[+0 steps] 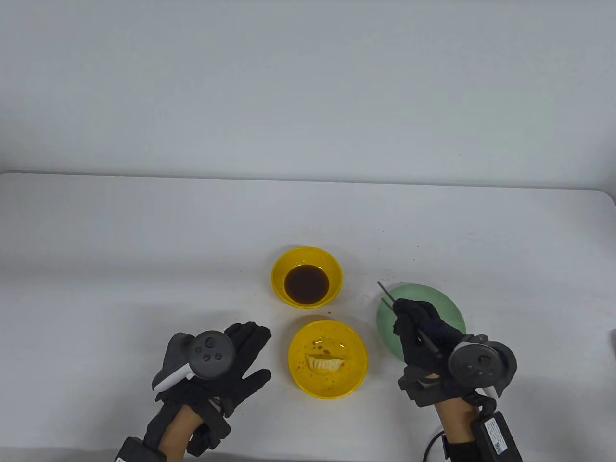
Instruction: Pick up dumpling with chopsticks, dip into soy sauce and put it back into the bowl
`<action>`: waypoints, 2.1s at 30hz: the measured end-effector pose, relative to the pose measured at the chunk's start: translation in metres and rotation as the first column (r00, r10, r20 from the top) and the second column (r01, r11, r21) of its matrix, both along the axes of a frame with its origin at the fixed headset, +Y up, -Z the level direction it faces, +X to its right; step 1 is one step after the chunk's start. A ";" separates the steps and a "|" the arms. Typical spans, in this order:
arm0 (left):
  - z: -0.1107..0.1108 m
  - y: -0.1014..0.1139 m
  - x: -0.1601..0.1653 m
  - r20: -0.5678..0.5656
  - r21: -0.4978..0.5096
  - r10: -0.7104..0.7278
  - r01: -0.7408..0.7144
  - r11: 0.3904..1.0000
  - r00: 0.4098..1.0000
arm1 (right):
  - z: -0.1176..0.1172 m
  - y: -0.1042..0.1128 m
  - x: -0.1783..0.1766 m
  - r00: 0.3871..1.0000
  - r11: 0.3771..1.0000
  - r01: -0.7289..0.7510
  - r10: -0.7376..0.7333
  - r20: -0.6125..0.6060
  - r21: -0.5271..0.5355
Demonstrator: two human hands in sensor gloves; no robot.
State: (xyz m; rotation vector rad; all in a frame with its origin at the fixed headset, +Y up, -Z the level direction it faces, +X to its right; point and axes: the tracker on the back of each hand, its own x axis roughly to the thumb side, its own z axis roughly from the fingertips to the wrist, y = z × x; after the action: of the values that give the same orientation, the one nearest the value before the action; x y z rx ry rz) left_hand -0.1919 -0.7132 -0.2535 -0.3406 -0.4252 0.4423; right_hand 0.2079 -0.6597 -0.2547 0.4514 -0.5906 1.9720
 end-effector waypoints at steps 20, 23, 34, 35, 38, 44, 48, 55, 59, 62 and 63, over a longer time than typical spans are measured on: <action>-0.002 -0.003 -0.001 -0.013 -0.023 -0.009 0.009 1.000 1.000 | -0.028 -0.082 -0.041 0.967 0.790 0.018 -0.169 -0.189 -0.613; -0.002 -0.003 -0.001 -0.013 -0.024 -0.009 0.009 1.000 1.000 | -0.028 -0.074 -0.041 0.984 0.849 -0.106 0.013 -0.179 -0.518; -0.002 -0.002 -0.002 -0.021 -0.027 -0.006 0.005 1.000 1.000 | -0.033 -0.088 -0.040 0.971 0.895 0.127 -0.201 -0.133 -0.428; -0.002 -0.002 -0.002 -0.021 -0.026 -0.006 0.005 1.000 1.000 | -0.036 -0.091 -0.036 0.968 0.879 0.151 -0.223 -0.112 -0.452; -0.002 -0.002 -0.002 -0.018 -0.023 -0.005 0.004 1.000 1.000 | -0.041 -0.106 -0.024 0.937 0.799 0.282 -0.349 -0.027 -0.531; -0.002 -0.001 -0.003 -0.019 -0.022 -0.004 0.003 1.000 1.000 | -0.045 -0.118 -0.010 0.834 0.637 0.477 -0.546 0.082 -0.606; -0.003 -0.001 -0.004 -0.020 -0.020 0.002 -0.002 1.000 1.000 | -0.045 -0.120 -0.007 0.809 0.602 0.510 -0.579 0.104 -0.614; -0.003 0.001 -0.007 -0.031 -0.018 0.021 -0.021 1.000 0.999 | -0.051 -0.104 -0.007 0.758 0.567 0.577 -0.639 0.128 -0.588; -0.004 0.001 -0.009 -0.039 -0.017 0.028 -0.029 0.999 0.999 | -0.075 -0.088 -0.005 0.736 0.557 0.621 -0.656 0.165 -0.551; -0.005 0.002 -0.010 -0.045 -0.019 0.034 -0.035 0.999 0.998 | -0.100 -0.074 -0.009 0.775 0.603 0.596 -0.606 0.182 -0.530; -0.005 0.002 -0.010 -0.047 -0.020 0.035 -0.036 0.999 0.998 | -0.109 -0.070 -0.012 0.796 0.629 0.577 -0.575 0.188 -0.521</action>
State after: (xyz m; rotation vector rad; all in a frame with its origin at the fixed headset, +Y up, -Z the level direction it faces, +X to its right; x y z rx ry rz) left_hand -0.2024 -0.7116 -0.2584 -0.3431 -0.3821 0.4888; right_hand 0.1962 -0.7295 -0.3633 -0.1179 -0.0972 1.4095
